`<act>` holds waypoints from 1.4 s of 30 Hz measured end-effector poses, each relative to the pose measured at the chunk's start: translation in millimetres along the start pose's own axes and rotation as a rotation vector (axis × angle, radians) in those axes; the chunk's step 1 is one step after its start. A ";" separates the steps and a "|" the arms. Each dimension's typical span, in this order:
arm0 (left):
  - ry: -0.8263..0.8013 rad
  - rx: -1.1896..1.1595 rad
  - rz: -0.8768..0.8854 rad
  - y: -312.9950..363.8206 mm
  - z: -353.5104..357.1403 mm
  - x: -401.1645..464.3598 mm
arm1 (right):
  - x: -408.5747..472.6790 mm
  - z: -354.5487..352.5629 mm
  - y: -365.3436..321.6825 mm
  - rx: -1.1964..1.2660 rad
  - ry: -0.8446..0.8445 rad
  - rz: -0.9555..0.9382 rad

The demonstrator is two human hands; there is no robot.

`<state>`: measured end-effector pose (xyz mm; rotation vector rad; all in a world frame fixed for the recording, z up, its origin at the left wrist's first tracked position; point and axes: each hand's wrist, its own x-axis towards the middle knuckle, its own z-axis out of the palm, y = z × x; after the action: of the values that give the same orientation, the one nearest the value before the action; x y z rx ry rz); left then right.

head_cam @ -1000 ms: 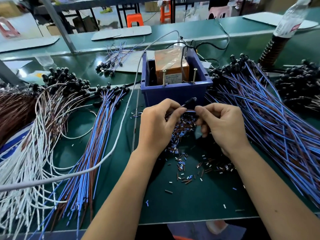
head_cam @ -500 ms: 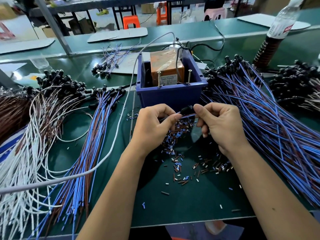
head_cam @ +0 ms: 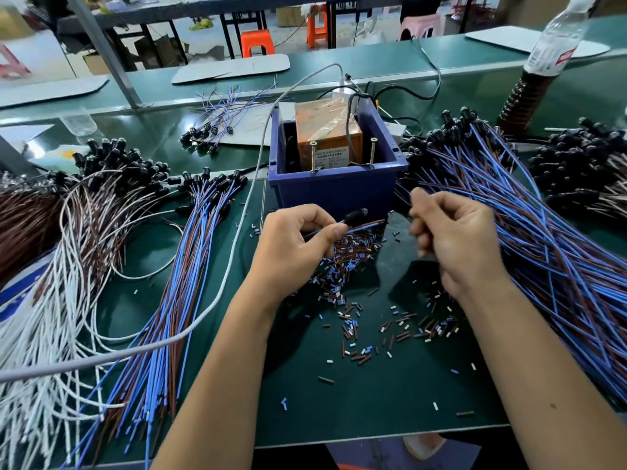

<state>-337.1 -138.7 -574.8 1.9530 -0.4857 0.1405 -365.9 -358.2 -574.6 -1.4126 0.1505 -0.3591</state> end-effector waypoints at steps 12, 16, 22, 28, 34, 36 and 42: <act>0.123 -0.093 0.013 2.2 7.0 1.0 | -10.7 20.0 10.4 0.067 -0.245 0.059; 0.045 -0.152 0.044 4.5 18.6 -0.3 | -16.2 34.1 10.7 0.149 -0.259 0.034; 0.085 -0.216 0.125 5.8 18.4 -0.4 | -13.6 36.3 9.2 0.184 -0.255 0.008; 0.446 -0.085 0.213 11.6 23.4 -2.8 | -7.5 49.7 4.0 0.167 -0.189 -0.055; 0.767 0.054 0.277 13.7 25.7 -3.1 | -1.7 62.1 -0.1 0.051 -0.183 -0.289; 0.809 0.072 0.257 14.1 26.3 -2.8 | 1.4 61.2 -2.2 -0.047 -0.144 -0.419; 0.831 0.072 0.160 13.0 28.4 -1.6 | 0.5 52.3 5.0 -0.217 0.099 -0.609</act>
<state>-347.1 -168.2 -576.4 1.7287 -0.0772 1.0302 -348.3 -308.8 -571.1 -1.6398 -0.1728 -0.9377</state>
